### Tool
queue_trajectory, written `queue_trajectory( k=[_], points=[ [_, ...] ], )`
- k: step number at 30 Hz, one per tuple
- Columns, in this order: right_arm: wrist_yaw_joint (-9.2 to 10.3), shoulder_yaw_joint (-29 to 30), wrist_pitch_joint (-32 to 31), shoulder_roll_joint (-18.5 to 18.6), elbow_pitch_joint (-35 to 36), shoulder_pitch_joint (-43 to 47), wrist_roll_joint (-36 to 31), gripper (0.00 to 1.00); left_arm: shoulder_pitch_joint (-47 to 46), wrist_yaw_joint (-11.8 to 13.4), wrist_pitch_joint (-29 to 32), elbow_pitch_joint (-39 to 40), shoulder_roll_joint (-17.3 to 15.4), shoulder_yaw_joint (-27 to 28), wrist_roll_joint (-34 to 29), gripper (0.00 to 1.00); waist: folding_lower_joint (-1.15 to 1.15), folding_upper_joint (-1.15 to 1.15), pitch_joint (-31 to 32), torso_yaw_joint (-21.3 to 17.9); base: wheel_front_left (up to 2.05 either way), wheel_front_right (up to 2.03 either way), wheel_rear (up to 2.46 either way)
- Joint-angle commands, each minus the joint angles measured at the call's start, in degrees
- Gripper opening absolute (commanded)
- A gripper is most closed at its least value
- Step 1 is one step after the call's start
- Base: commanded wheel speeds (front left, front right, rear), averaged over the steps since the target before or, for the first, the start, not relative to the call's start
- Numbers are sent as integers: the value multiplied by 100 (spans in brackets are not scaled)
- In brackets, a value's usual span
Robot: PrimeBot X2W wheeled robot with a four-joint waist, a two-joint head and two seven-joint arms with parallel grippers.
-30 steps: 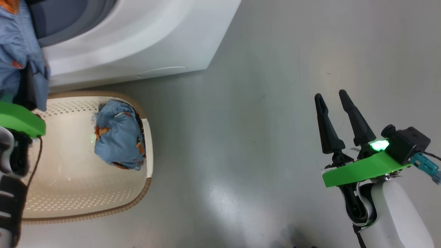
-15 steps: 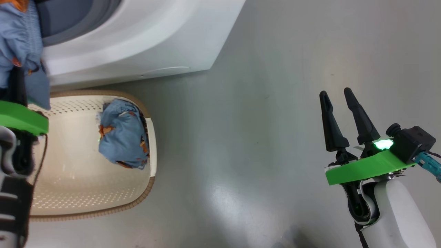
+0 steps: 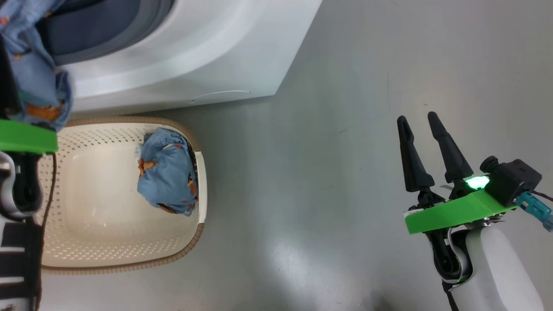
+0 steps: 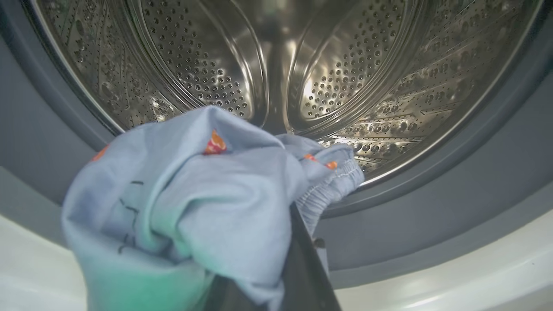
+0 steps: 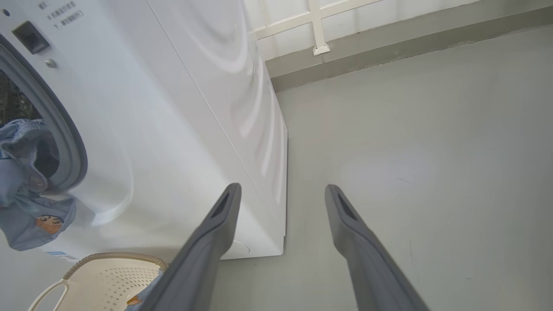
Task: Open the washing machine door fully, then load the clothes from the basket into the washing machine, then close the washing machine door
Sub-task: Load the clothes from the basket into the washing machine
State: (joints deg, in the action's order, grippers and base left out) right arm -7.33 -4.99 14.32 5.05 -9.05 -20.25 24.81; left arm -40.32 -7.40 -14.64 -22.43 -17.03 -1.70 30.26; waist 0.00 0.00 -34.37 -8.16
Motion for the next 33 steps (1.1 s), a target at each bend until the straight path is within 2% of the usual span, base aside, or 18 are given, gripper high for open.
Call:
queue_trajectory(
  k=[1, 7, 13, 19, 22, 27, 28, 29, 33],
  points=[
    [-16, -162, 68, -41, 97, 142, -3, 100, -163, -9, -36, 167, -274, 132, -94, 0, 0, 0, 8, -16, 0, 0, 0],
    [-16, -289, 68, -82, 66, 139, 52, 100, -875, -9, -36, -375, -544, -198, -11, 0, 0, 0, 30, -186, 0, 0, 0],
    [-16, -331, 68, -131, 52, 187, 100, 100, -1878, -9, 11, -1568, -827, -844, 388, 0, 0, 0, 14, -385, 0, 0, 0],
    [-16, -491, 68, -177, 9, 152, 146, 100, -2756, -9, 8, -2483, -1084, -1270, 435, 0, 0, 0, -21, -608, 0, 0, 0],
    [-16, -532, 68, -195, 13, 125, 168, 100, -3255, -9, -28, -2607, -1170, -1316, 272, 0, 0, 0, -56, -678, 0, 0, 0],
    [-16, -535, 68, -210, 45, 86, 181, 100, -3568, -9, -34, -2255, -1138, -1074, -119, 0, 0, 0, -144, -731, 0, 0, 0],
    [-16, -536, 68, -212, 45, 84, 183, 100, -3543, -9, -34, -2335, -1119, -1087, -166, 44, 0, 0, -148, -736, 0, 0, 0],
    [-16, -539, 68, -213, 43, 80, 184, 100, -3519, -9, -34, -2450, -1108, -1088, -203, 100, 0, 0, -153, -741, 0, 0, 0],
    [-16, -567, 68, -215, 43, 57, 234, 100, -3435, -9, -35, -2884, -1043, -1088, -189, 100, 0, 0, -166, -741, 0, 0, 0]
  ],
)
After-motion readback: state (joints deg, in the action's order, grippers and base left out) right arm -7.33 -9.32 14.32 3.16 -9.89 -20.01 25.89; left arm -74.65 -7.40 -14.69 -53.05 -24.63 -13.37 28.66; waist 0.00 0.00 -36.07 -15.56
